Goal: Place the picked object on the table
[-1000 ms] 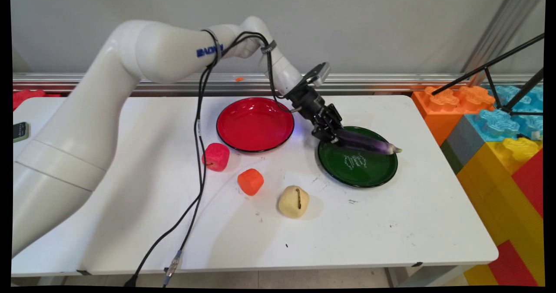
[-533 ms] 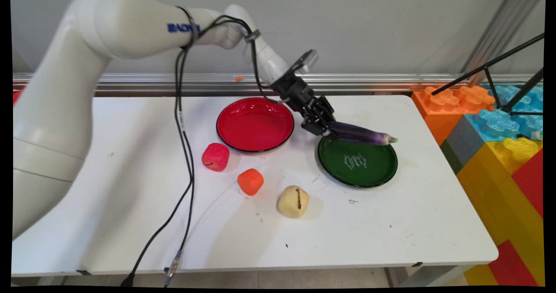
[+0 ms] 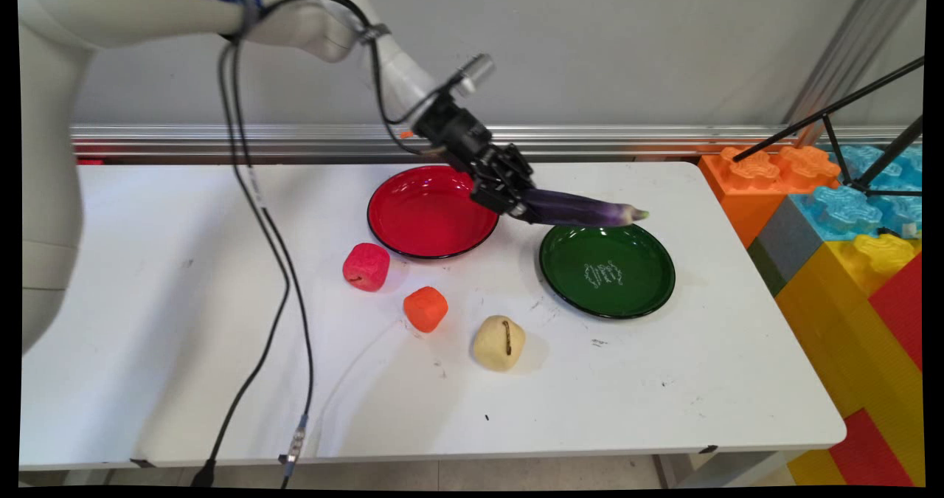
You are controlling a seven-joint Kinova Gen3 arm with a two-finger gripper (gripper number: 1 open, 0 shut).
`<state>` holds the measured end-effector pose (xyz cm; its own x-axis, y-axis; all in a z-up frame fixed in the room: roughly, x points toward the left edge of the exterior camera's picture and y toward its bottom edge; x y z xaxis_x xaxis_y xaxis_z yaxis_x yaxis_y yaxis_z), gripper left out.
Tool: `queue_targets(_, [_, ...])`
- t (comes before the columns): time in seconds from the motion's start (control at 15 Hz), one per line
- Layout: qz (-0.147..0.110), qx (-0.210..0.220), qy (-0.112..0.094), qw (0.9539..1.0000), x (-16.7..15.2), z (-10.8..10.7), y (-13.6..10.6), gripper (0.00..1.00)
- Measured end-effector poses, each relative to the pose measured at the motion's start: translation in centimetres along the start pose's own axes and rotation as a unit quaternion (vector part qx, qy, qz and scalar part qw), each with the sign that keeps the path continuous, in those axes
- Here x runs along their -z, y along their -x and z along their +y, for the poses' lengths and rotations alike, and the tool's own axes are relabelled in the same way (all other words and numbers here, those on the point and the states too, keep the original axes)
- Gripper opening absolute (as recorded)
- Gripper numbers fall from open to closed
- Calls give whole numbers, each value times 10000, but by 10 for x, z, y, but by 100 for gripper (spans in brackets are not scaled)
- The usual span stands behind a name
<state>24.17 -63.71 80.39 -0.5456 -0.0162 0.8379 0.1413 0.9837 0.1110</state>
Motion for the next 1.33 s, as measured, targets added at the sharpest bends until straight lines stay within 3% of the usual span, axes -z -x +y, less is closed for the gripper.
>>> queue_targets(0.67, [90, 40, 188, 9998, 87, 69, 18, 0])
queue_targets(1.33, [-82, 138, 364, 9992, 165, 132, 65, 0])
